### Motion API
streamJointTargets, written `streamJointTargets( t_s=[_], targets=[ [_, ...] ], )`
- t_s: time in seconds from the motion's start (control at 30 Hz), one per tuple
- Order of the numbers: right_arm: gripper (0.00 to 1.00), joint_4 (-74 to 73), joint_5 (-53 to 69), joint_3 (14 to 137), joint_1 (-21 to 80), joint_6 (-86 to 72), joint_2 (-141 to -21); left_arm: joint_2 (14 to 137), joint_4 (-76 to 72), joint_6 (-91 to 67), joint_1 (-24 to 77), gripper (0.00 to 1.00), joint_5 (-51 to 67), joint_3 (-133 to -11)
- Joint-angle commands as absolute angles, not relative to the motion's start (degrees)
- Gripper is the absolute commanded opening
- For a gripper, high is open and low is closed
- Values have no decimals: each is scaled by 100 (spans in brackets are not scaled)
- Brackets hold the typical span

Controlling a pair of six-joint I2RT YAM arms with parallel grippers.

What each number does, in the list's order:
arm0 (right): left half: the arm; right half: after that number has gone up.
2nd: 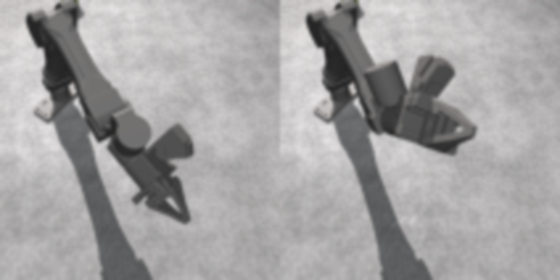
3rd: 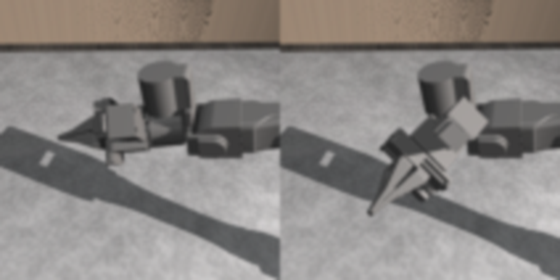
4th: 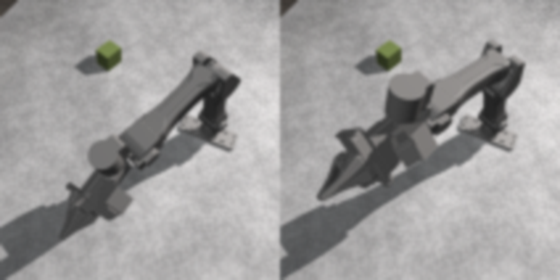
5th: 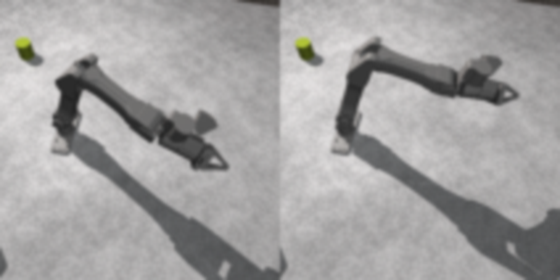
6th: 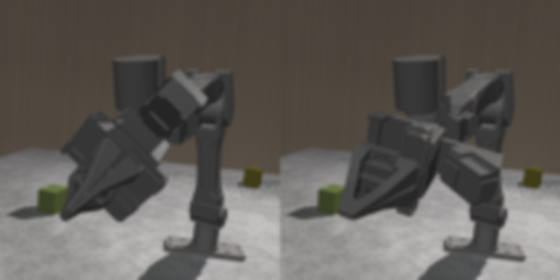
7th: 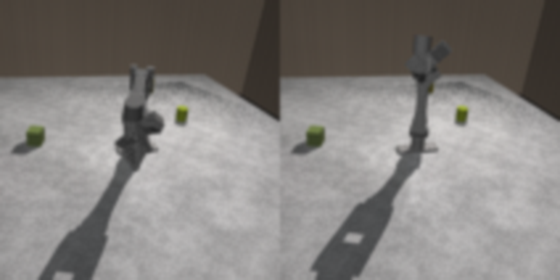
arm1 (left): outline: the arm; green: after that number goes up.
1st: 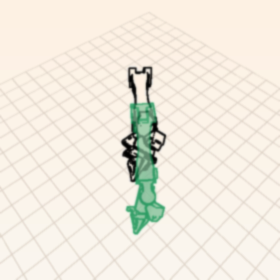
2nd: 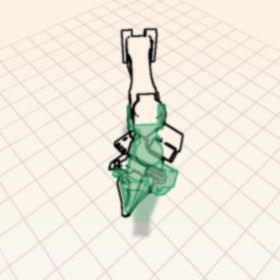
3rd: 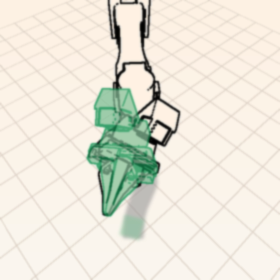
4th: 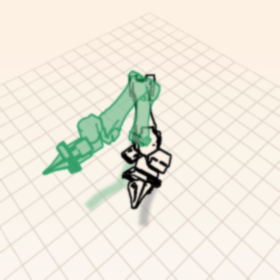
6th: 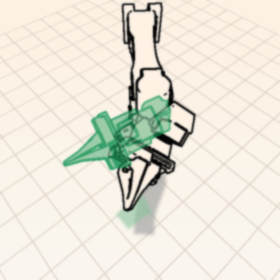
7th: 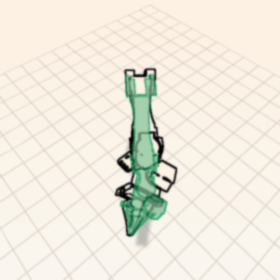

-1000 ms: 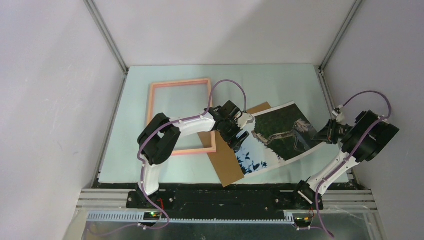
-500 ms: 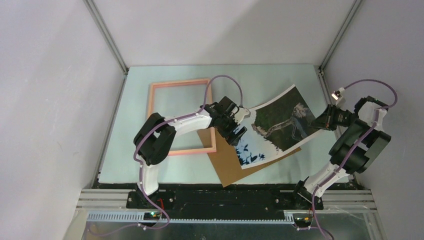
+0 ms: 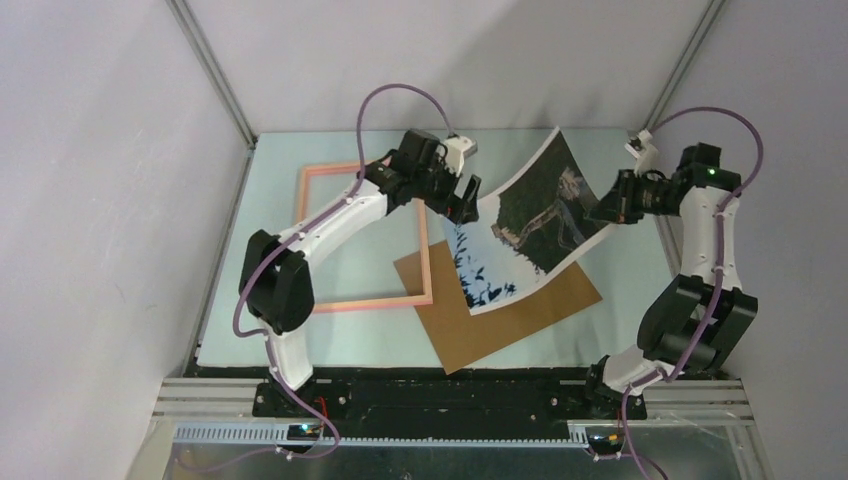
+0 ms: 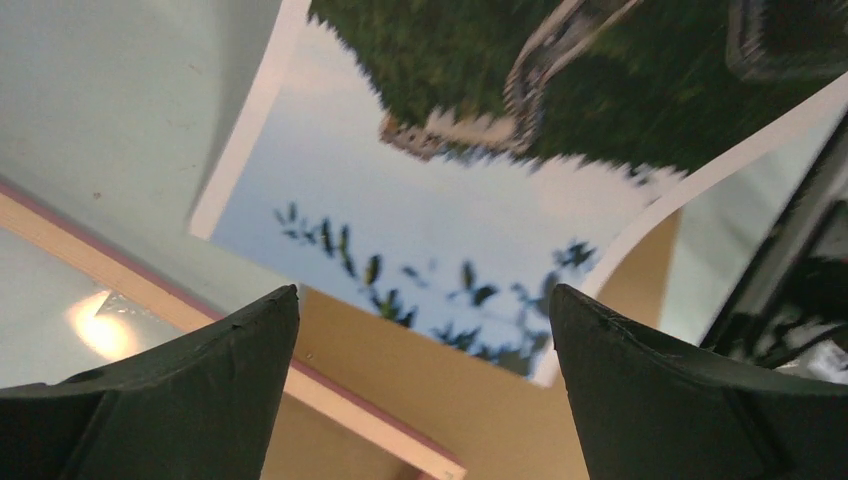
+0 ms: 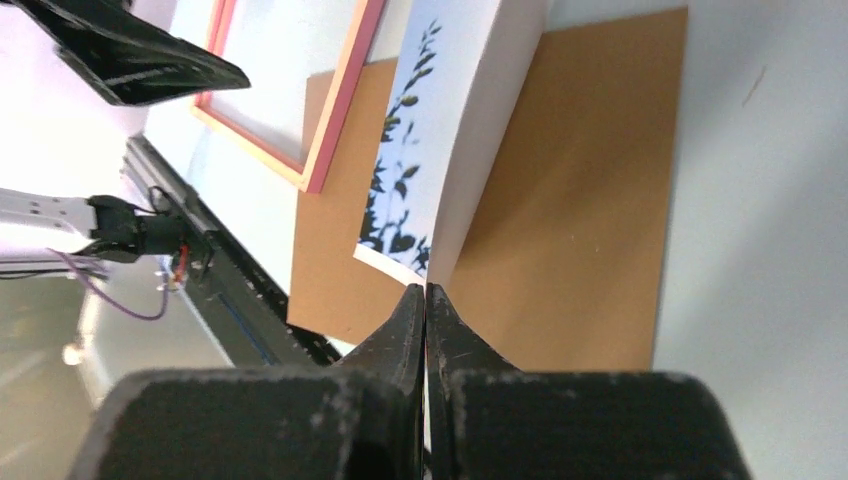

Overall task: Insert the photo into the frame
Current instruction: Turn over the photo at the center of the board.

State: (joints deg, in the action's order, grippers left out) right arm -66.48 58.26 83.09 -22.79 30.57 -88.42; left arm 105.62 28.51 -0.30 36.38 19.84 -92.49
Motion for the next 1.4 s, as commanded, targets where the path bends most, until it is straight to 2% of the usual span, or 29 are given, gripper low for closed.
streamJointTargets(
  t_s=[0.0, 0.1, 0.23, 0.43, 0.57, 0.67, 0.87, 1.0, 1.37],
  targets=[
    [0, -5591, 5234, 8755, -1535, 2111, -8284, 10401, 2853, -1081, 3303, 100, 2612, -9935],
    [0, -5155, 4822, 9079, -1062, 1774, -8193, 10516, 2891, -1675, 3049, 100, 3057, -10398],
    [0, -5236, 4231, 10125, -479, 1448, -8438, 10746, 2898, -2624, 2568, 100, 3560, -11119],
    [0, -5627, 3235, 12212, -65, 1408, -9096, 10891, 2893, -3117, 2087, 100, 3799, -11256],
    [0, -5628, 2460, 12523, 410, 1818, -9060, 10879, 2897, -3190, 1855, 100, 3910, -11119],
    [0, -5239, 2118, 11803, 922, 2211, -8668, 10851, 2891, -3190, 1742, 100, 3932, -10996],
    [0, -4136, 1568, 8722, 1911, 2588, -7500, 10855, 2831, -3432, 1427, 100, 4053, -10660],
    [0, -3697, 1491, 7407, 2452, 2668, -6783, 10787, 2689, -3708, 1082, 100, 4035, -10129],
    [0, -2998, 1459, 5899, 3070, 2521, -6306, 11001, 2557, -3739, 848, 100, 4182, -9479]
  ],
)
